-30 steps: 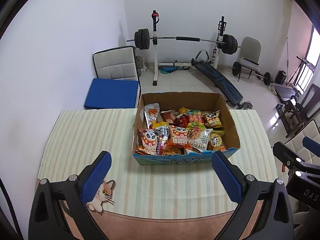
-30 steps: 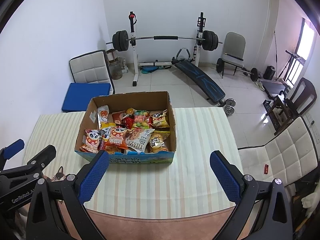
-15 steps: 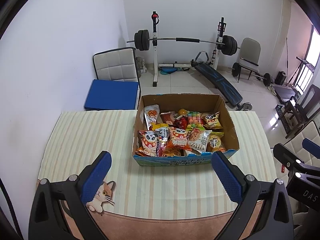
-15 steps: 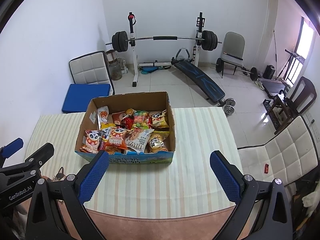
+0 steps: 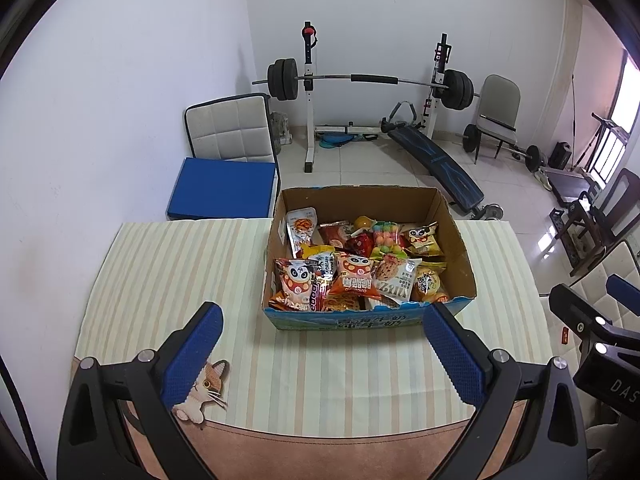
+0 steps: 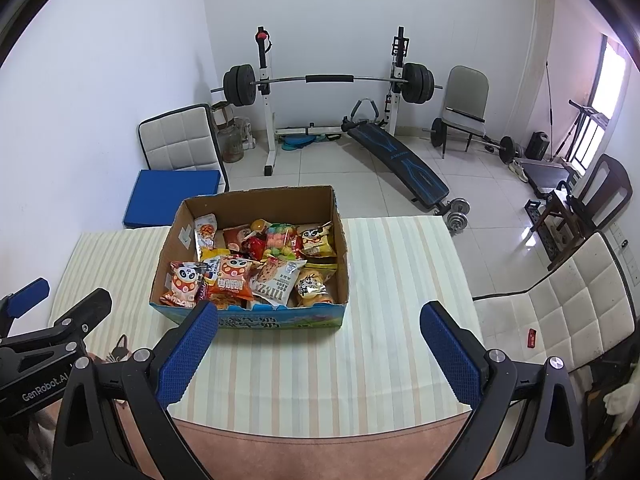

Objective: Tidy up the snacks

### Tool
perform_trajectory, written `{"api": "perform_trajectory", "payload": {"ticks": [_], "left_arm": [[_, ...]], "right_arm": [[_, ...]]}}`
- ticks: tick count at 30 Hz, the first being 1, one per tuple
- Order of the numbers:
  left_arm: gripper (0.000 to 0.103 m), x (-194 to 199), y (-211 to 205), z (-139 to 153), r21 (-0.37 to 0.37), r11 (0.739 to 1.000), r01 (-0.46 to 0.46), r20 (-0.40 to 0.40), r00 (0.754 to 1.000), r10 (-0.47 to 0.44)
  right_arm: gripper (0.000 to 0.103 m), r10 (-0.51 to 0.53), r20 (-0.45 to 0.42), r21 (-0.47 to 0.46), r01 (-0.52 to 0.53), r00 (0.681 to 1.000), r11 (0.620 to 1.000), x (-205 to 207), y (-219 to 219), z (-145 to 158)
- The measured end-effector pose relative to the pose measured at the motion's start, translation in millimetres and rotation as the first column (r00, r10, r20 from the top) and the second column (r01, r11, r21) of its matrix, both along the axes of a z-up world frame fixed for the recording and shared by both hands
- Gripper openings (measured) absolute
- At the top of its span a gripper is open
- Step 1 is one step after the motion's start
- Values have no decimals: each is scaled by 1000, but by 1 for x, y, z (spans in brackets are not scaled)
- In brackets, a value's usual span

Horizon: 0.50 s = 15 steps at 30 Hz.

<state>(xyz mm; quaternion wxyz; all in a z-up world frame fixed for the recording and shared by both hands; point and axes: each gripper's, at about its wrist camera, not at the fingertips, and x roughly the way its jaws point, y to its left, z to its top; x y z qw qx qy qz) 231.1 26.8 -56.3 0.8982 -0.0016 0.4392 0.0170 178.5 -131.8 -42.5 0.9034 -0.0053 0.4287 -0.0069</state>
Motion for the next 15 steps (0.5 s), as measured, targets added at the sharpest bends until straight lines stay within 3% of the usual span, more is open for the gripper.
{"api": "perform_trajectory", "payload": {"ticks": [15], "left_arm": [[103,-1,1,-7,-1,1000,4,-6,1000,-4]], "right_arm": [[103,-3,-5,0,3,1000,1000,-1,-1,-2]]}}
